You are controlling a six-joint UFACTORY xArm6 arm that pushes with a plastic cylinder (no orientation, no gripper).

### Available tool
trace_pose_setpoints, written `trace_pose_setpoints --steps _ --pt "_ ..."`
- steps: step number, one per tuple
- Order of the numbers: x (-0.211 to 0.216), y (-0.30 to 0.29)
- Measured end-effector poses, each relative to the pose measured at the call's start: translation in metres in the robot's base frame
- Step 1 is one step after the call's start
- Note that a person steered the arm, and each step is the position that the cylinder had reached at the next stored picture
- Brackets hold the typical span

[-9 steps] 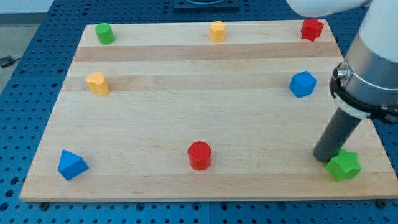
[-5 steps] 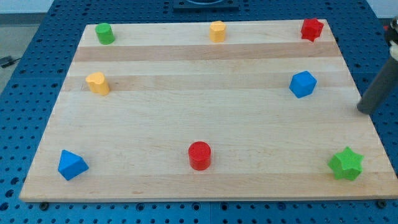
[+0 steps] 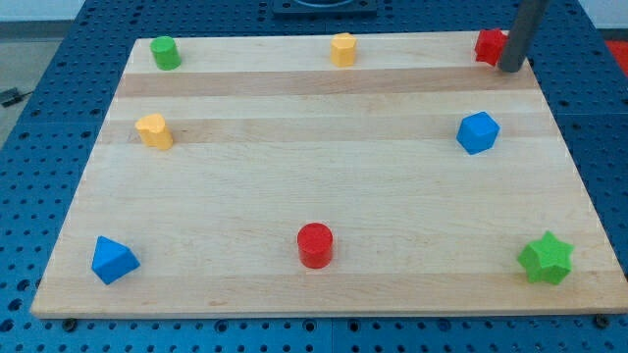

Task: Move the red star into the yellow hexagon

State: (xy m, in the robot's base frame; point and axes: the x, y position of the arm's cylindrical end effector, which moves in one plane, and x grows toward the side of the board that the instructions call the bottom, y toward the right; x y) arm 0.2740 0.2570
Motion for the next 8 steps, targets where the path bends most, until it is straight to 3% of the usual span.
trace_pose_setpoints --steps 1,2,3,5,7,8 --pt "-0.005 0.022" --pt "-0.036 0.032" --pt "-0.049 0.015" --pt "-0.049 -0.111" --pt "-0.042 0.007" --pt "-0.007 0.0"
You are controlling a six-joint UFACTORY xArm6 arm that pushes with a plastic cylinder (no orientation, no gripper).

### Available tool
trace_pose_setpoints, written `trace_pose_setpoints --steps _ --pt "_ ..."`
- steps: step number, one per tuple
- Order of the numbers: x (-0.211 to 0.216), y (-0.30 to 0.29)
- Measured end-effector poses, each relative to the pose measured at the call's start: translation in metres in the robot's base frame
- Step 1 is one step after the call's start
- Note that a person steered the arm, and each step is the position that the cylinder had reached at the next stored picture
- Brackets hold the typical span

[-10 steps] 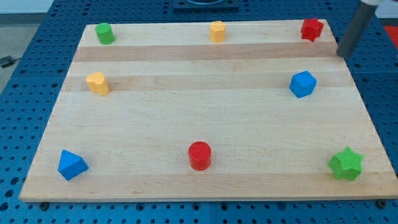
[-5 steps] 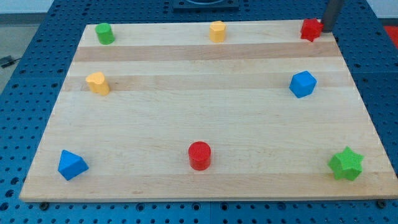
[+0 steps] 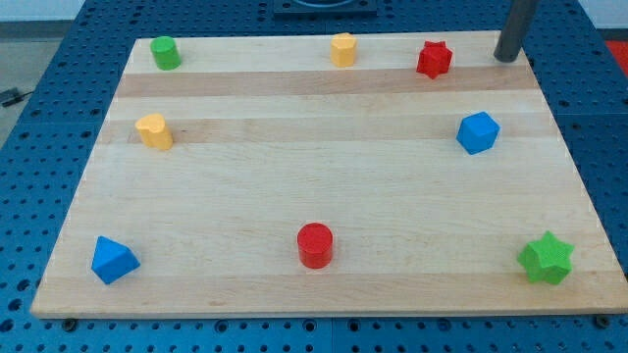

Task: Move the red star into the yellow hexagon

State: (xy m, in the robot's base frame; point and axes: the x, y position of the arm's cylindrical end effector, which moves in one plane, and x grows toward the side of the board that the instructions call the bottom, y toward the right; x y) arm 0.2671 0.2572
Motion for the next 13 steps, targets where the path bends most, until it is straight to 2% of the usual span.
trace_pose_setpoints --steps 1,3,4,5,6,7,9,11,13 --pt "0.019 -0.032" --pt "-0.02 -0.129" --pt "-0.02 -0.147" --pt "-0.02 -0.103" --pt "-0.06 -0.075" --pt "-0.075 -0.089" --pt "-0.044 -0.129" --pt "-0.044 -0.15" --pt "-0.044 -0.146"
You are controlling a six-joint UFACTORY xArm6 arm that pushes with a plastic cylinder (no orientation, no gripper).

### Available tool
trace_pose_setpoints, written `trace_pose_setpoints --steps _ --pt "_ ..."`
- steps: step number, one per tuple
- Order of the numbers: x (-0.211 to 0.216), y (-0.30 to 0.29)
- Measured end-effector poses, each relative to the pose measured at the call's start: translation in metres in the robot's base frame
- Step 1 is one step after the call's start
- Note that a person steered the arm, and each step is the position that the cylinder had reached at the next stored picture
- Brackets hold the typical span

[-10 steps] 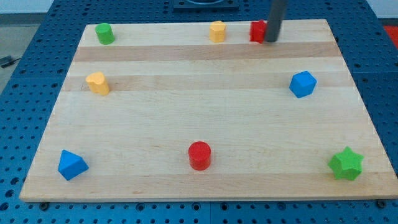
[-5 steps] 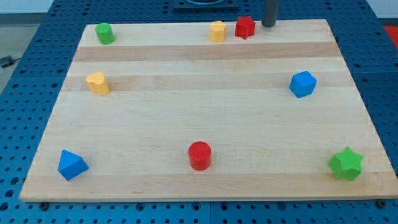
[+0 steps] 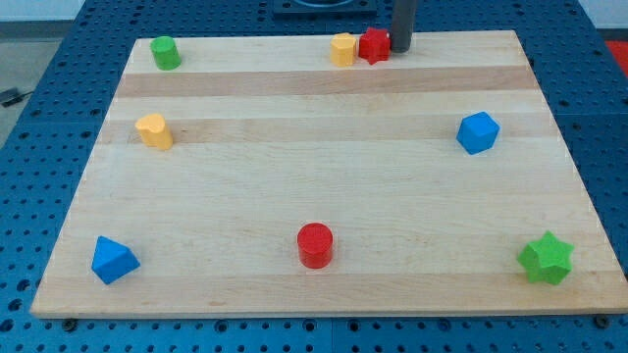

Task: Move the red star into the yellow hexagon

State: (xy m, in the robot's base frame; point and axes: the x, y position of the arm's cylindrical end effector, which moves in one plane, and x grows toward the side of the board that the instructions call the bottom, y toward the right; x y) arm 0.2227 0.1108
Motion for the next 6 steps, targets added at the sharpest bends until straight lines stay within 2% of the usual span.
trace_pose_setpoints --steps 6 --pt "0.01 -0.008"
